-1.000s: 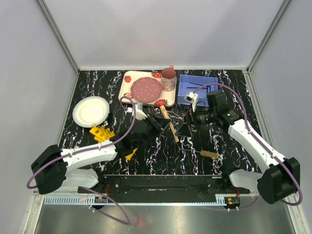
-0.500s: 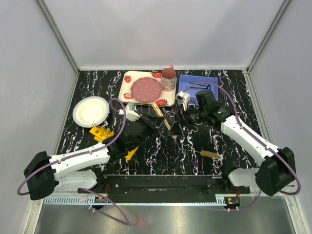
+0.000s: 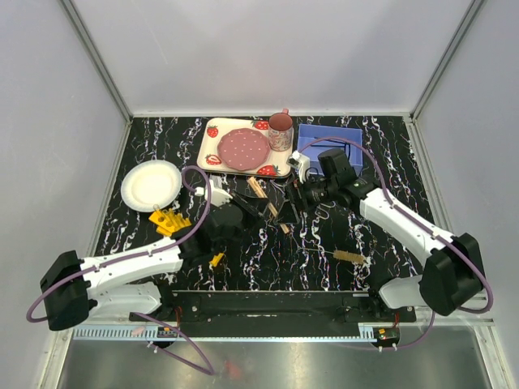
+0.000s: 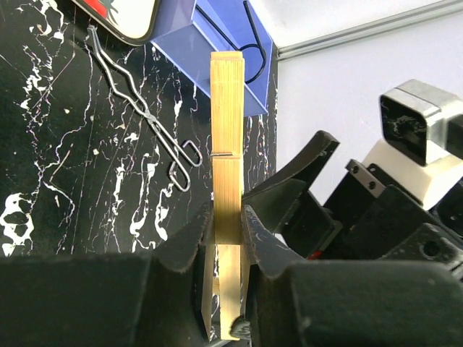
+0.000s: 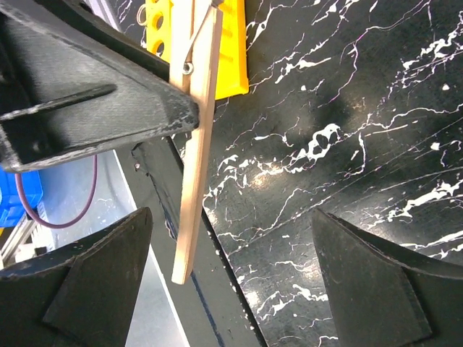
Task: Organize the chemistry lab equipment
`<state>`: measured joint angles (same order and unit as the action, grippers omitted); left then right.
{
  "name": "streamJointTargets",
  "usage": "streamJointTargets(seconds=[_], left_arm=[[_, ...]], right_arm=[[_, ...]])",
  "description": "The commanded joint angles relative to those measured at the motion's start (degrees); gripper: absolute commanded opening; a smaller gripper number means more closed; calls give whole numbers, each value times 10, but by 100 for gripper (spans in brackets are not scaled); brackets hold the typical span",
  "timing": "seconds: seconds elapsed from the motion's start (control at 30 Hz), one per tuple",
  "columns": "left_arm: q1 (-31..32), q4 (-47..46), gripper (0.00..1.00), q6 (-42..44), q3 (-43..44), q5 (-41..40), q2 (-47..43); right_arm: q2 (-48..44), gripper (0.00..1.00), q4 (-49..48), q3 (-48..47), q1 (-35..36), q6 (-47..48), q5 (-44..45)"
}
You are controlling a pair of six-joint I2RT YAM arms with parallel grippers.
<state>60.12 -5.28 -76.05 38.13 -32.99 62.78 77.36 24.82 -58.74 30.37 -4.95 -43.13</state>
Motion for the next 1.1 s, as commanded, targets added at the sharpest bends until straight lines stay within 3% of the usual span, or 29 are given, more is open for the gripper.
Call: streamJointTargets(seconds=[0.0, 0.13, 0.17, 0.23, 0.27, 0.33, 0.37, 0.4, 0.43, 0.5, 0.53, 0.7, 0.8, 0.93, 1.07], left_arm=[[7, 4, 1, -11, 36, -37, 4], [11, 9, 1, -10, 47, -48, 15], [12, 12, 2, -10, 53, -49, 16], [15, 22, 2, -8, 60, -55, 20], [15, 25, 2, -5, 65, -56, 23], [17, 30, 9, -4, 67, -57, 24], [17, 31, 14, -4, 68, -57, 25], [18, 31, 25, -2, 68, -56, 25], [18, 31, 46, 2, 68, -55, 25], [18, 28, 76, 24, 66, -52, 17], [18, 26, 99, 33, 64, -50, 15], [17, -33, 99, 123, 11, -48, -35], [14, -67, 99, 228, -32, -42, -97], [-10, -50, 99, 309, -74, -3, -202], [-36, -11, 99, 351, -93, 43, -259]], right_arm=[[15, 93, -21, -30, 15, -9, -6], [32, 75, -20, -35, 26, -8, -1], [33, 61, -20, -36, 27, -6, 0], [38, 43, -15, -42, 29, -1, 0], [38, 21, -12, -45, 29, 8, -4], [39, 0, -2, -51, 29, 19, -11], [38, 0, -1, -52, 29, 26, -12], [37, 0, -2, -49, 29, 25, -11], [33, 0, -3, -46, 29, 25, -8], [29, 0, -3, -41, 29, 32, -3], [24, 0, 0, -39, 29, 34, -1], [13, 0, 22, -28, 23, 99, 14], [6, 0, 44, -30, 10, 146, 25], [13, 0, 83, -46, -27, 217, 60], [49, 0, 132, -97, -55, 287, 158]])
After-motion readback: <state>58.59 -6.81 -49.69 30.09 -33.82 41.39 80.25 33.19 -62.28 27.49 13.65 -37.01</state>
